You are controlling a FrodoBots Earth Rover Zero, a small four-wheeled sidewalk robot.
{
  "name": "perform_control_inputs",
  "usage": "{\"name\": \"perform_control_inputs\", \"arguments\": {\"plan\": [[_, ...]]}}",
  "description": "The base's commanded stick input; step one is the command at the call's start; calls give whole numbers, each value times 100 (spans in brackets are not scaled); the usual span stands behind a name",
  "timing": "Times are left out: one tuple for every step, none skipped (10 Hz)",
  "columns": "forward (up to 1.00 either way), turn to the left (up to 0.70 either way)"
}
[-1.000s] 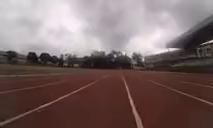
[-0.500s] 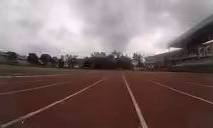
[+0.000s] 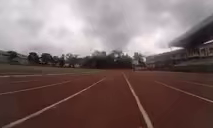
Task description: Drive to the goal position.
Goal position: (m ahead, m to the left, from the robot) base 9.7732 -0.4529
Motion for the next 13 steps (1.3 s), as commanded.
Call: {"name": "perform_control_inputs", "arguments": {"plan": [[70,0],[70,-3],[70,-19],[70,-35],[70,-35],[70,-35],[70,-35],[70,-35],[70,-35],[70,-35],[70,-21],[70,-5],[70,0]]}}
